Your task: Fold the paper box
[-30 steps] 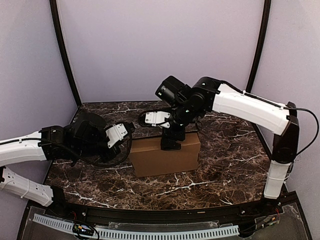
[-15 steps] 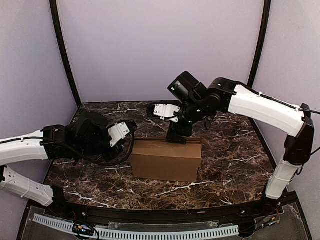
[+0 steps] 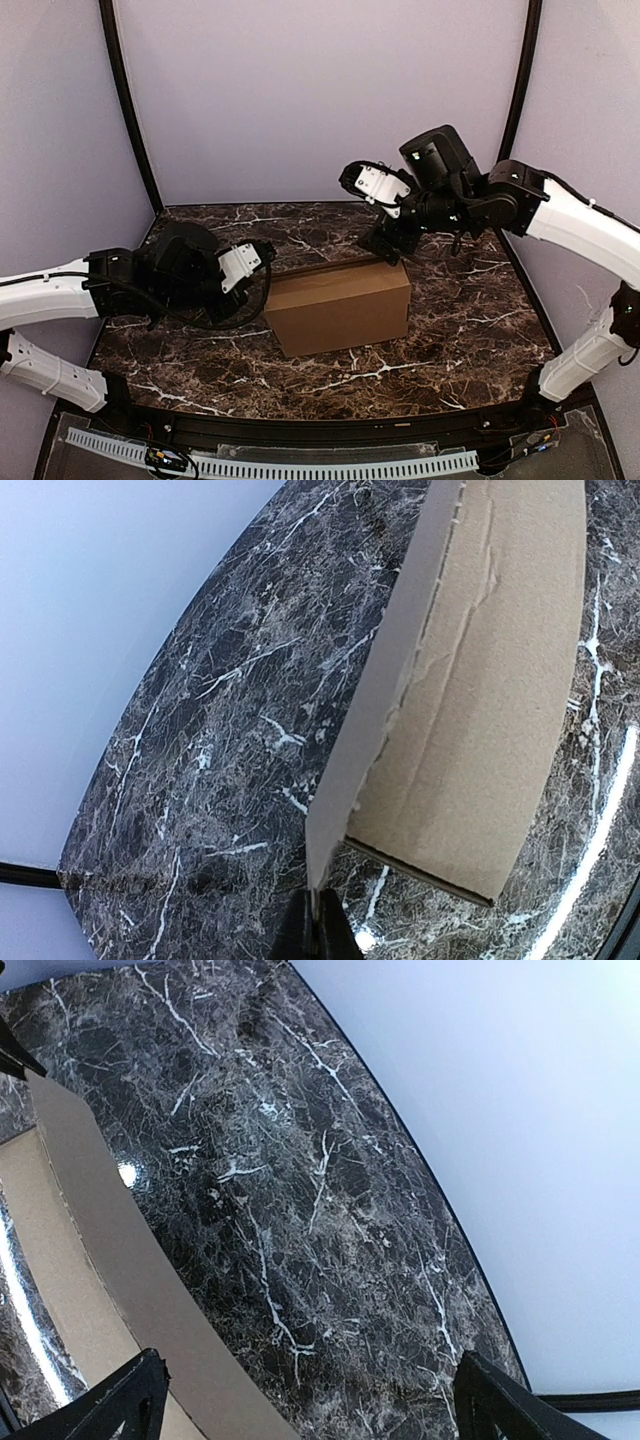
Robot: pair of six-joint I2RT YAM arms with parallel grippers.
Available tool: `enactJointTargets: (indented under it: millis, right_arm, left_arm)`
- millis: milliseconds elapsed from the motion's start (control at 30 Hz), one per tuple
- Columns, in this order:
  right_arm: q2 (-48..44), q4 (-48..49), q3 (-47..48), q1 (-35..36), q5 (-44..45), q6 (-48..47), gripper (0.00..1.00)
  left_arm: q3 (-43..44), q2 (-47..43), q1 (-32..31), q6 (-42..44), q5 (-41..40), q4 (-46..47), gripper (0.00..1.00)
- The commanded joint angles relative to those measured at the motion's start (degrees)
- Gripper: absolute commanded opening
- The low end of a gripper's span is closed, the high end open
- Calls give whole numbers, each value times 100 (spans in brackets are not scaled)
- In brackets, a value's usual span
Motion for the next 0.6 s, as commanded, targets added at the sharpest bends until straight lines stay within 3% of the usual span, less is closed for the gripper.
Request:
enactJointTargets:
  millis: [0,367,567]
  right_arm:
    - [-704,736,-576,-37,165,379,99]
    - [-2359,914,-2248,-46,-72,1196,98]
    - [-2926,698,-2865,-46,-503,1886,85]
  left_arm:
    - [175,58,-25,-53,100,-254,1]
    - [246,182,-25,-37,24,-268,1]
    - [327,219,-29,-92,74,-347,1]
